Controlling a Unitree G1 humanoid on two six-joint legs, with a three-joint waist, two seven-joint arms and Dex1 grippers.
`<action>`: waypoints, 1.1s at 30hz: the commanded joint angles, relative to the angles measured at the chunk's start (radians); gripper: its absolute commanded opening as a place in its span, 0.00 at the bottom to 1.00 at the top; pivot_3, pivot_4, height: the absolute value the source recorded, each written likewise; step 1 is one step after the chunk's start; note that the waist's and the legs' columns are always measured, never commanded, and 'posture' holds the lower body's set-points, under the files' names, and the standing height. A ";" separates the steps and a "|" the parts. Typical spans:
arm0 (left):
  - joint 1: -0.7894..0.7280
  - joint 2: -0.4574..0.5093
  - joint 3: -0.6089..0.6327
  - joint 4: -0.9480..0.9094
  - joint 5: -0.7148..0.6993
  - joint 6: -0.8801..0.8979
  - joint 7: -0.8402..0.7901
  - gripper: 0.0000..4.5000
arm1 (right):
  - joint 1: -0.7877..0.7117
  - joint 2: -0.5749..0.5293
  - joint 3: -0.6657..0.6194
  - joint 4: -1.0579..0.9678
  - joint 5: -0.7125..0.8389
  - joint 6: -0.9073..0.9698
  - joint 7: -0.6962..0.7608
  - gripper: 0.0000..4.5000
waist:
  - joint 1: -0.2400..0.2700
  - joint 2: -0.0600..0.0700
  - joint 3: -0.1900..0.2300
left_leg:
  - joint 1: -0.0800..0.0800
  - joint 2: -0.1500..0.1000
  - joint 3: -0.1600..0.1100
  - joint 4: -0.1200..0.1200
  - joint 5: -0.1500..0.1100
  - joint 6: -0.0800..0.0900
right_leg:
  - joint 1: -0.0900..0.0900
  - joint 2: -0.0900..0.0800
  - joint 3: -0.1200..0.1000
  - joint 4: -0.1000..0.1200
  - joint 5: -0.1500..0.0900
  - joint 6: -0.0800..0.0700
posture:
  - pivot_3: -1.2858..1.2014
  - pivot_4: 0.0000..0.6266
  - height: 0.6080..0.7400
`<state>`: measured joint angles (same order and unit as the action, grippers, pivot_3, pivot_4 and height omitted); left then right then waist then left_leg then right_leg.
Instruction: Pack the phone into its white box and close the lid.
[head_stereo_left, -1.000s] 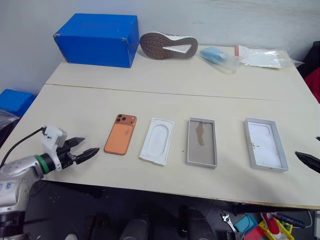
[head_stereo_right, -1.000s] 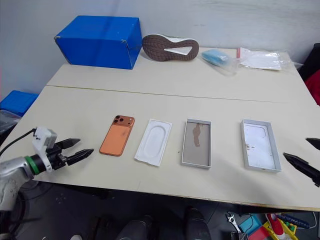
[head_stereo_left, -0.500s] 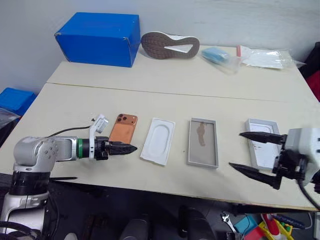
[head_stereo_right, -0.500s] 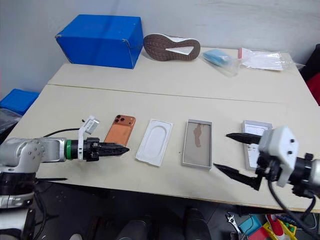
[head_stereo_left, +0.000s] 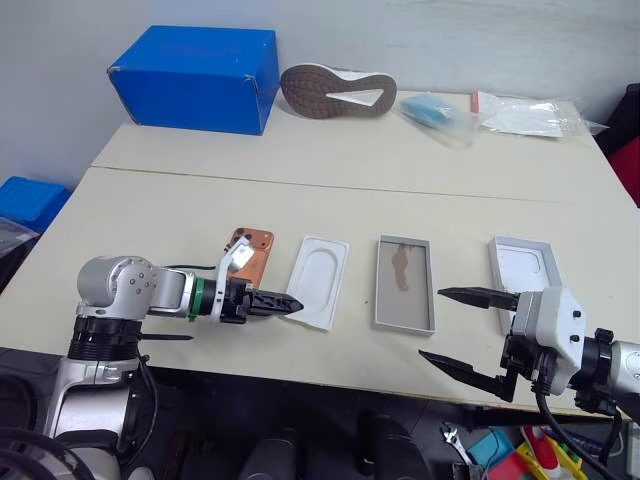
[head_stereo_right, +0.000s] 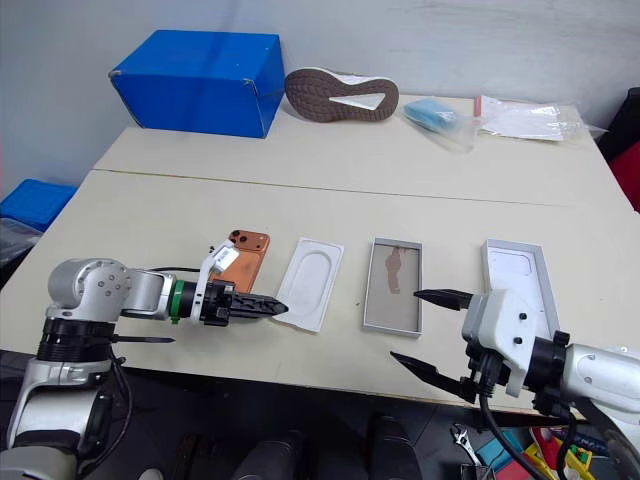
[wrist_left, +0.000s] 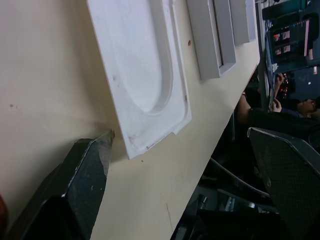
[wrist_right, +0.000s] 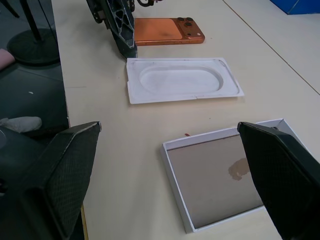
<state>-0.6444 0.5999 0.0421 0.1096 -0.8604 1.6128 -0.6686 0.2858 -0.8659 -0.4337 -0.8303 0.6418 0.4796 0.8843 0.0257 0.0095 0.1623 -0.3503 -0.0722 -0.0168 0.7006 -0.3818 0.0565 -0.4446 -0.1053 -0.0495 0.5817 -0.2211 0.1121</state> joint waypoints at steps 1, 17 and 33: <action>-0.010 -0.023 -0.014 0.018 0.017 0.002 0.021 1.00 | 0.012 0.010 0.005 -0.044 -0.009 -0.025 -0.006 0.99 | 0.000 0.000 0.000 | 0.000 0.000 0.000 0.000 0.000 0.000 | 0.000 0.000 0.000 0.000 0.000 0.000 | 0.52 0.24 1.00; -0.013 -0.101 -0.002 0.123 -0.003 0.002 0.062 0.63 | 0.011 0.010 0.024 -0.041 -0.021 -0.023 -0.028 1.00 | 0.006 0.000 0.000 | 0.001 -0.001 0.000 0.000 0.000 0.000 | 0.001 -0.001 0.000 0.001 0.000 0.000 | 0.52 0.24 1.00; -0.003 -0.192 0.071 0.189 -0.037 0.002 0.163 0.01 | 0.024 0.005 0.003 -0.041 -0.020 -0.016 -0.026 1.00 | 0.000 0.000 0.000 | 0.017 0.001 -0.001 -0.003 0.000 -0.003 | 0.015 -0.004 0.002 0.000 -0.003 -0.001 | 0.52 0.24 1.00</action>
<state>-0.6633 0.4118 0.1122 0.2847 -0.8889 1.6124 -0.5234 0.3059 -0.8620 -0.4011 -0.8397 0.6149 0.4759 0.8595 0.0261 0.0093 0.1618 -0.3335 -0.0714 -0.0180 0.6979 -0.3823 0.0536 -0.4295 -0.1101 -0.0479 0.5819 -0.2243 0.1116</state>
